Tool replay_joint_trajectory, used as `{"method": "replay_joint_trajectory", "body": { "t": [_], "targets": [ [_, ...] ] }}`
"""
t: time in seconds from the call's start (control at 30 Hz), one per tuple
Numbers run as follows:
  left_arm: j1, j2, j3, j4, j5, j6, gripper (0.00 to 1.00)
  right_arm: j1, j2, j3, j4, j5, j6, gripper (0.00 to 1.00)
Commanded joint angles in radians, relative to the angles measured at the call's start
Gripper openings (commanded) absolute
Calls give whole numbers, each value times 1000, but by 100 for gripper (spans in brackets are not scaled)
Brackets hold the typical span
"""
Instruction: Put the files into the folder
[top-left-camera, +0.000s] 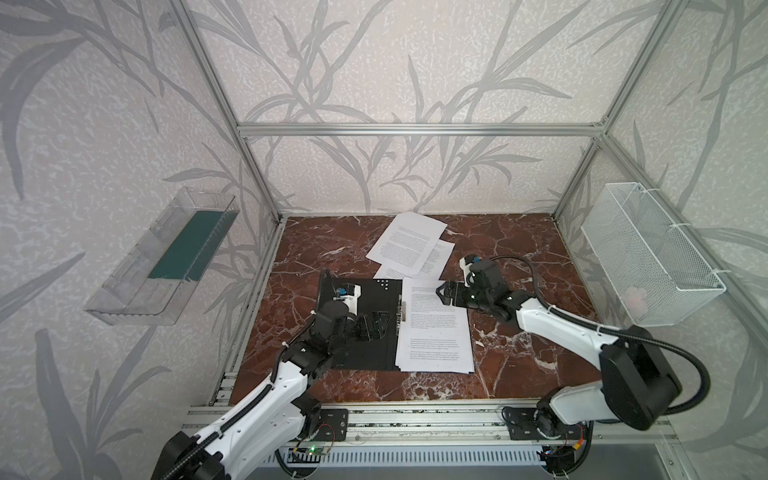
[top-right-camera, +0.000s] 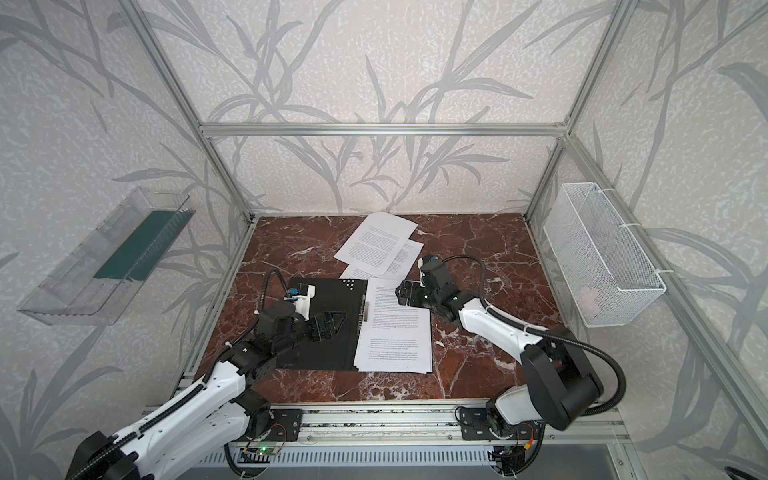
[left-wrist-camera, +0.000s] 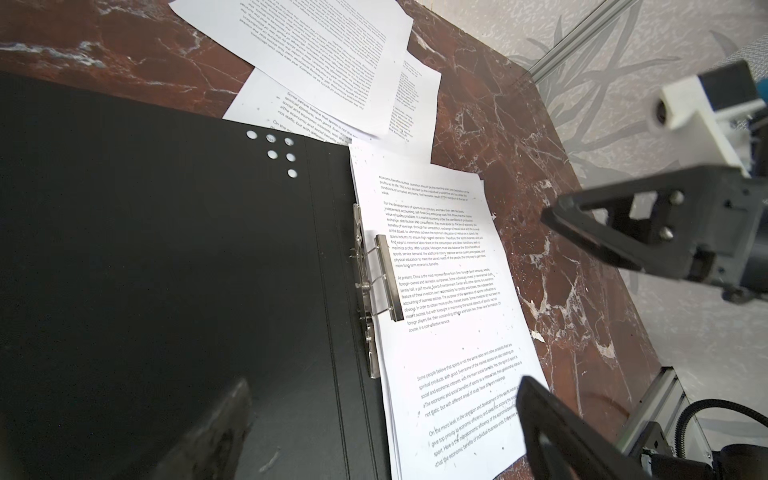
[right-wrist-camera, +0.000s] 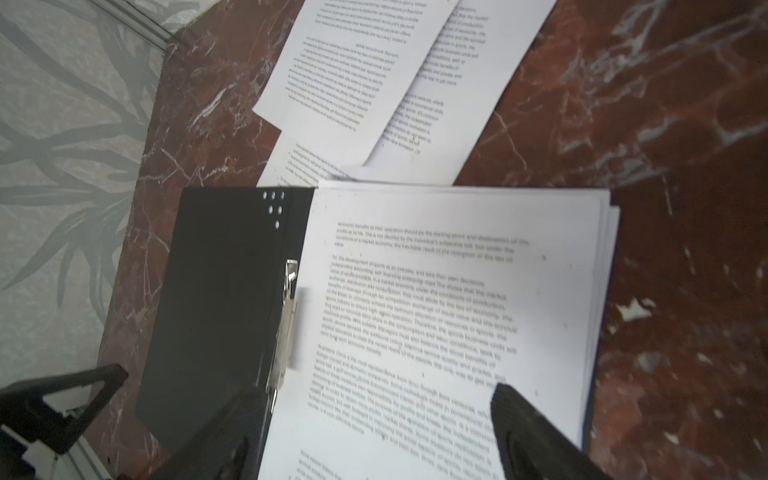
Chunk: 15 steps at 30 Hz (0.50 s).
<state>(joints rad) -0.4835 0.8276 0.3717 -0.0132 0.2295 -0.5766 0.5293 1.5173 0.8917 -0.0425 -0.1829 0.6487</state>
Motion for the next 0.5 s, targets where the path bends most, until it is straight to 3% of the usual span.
{"method": "replay_joint_trajectory", "body": {
  "t": [0.0, 0.2, 0.47],
  "targets": [
    [-3, -14, 20, 17, -2, 2, 99, -22, 154, 132, 59, -142, 65, 81],
    [-3, -22, 18, 23, 7, 0, 99, -34, 411, 354, 96, -192, 143, 76],
    [-4, -28, 9, 41, 24, -13, 99, -49, 576, 480, 128, -190, 239, 72]
  ]
}}
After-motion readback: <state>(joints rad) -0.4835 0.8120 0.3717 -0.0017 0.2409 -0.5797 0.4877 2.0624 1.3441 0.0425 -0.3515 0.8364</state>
